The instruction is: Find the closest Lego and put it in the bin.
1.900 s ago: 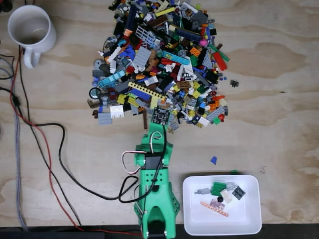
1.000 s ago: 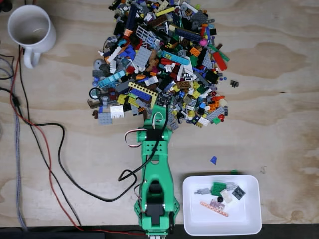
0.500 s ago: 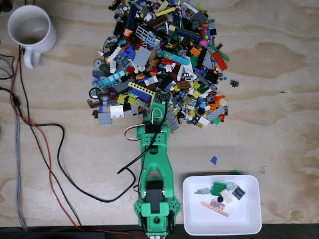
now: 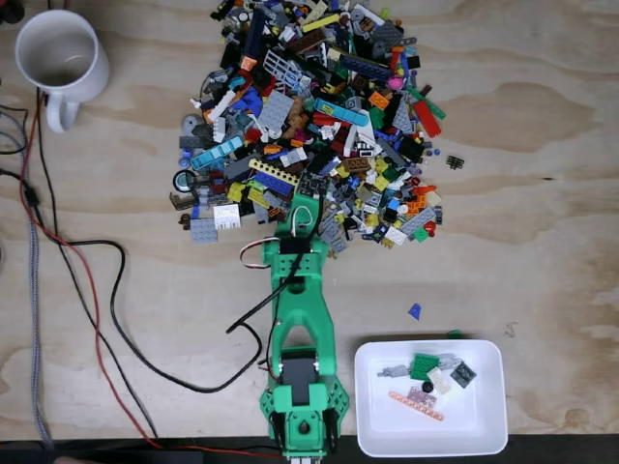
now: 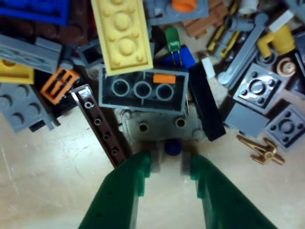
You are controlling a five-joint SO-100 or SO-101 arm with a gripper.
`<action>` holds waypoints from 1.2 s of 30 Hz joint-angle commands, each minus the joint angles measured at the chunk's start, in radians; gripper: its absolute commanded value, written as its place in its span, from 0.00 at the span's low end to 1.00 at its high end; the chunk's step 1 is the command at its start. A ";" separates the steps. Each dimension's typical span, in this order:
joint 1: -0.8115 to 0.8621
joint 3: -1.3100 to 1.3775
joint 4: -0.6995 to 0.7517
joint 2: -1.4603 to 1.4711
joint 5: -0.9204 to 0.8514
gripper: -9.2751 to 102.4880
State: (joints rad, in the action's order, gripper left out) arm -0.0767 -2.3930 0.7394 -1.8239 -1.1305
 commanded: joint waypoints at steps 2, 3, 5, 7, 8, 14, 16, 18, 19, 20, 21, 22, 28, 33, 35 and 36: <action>0.002 0.049 -0.023 0.012 -0.011 0.15; 0.003 0.049 -0.025 0.014 -0.015 0.15; 0.003 0.049 -0.029 0.018 -0.020 0.15; 0.003 0.055 -0.031 0.021 -0.020 0.15; 0.003 0.060 -0.031 0.026 -0.020 0.15; 0.005 0.069 -0.028 0.035 -0.028 0.13; 0.005 0.069 -0.028 0.035 -0.028 0.13; 0.006 0.069 -0.025 0.035 -0.028 0.13; 0.008 0.069 -0.023 0.034 -0.028 0.12; 0.009 0.069 -0.020 0.029 -0.028 0.12; 0.012 0.072 -0.015 0.026 -0.029 0.12; 0.015 0.077 -0.008 0.021 -0.029 0.12; 0.054 0.153 0.098 -0.051 -0.044 0.13; 0.121 0.227 0.222 -0.149 -0.077 0.13; 0.152 0.256 0.273 -0.189 -0.087 0.13; 0.172 0.268 0.296 -0.210 -0.094 0.13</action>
State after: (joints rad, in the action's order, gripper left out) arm 0.0399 -2.2243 0.9771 -1.9159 -1.2057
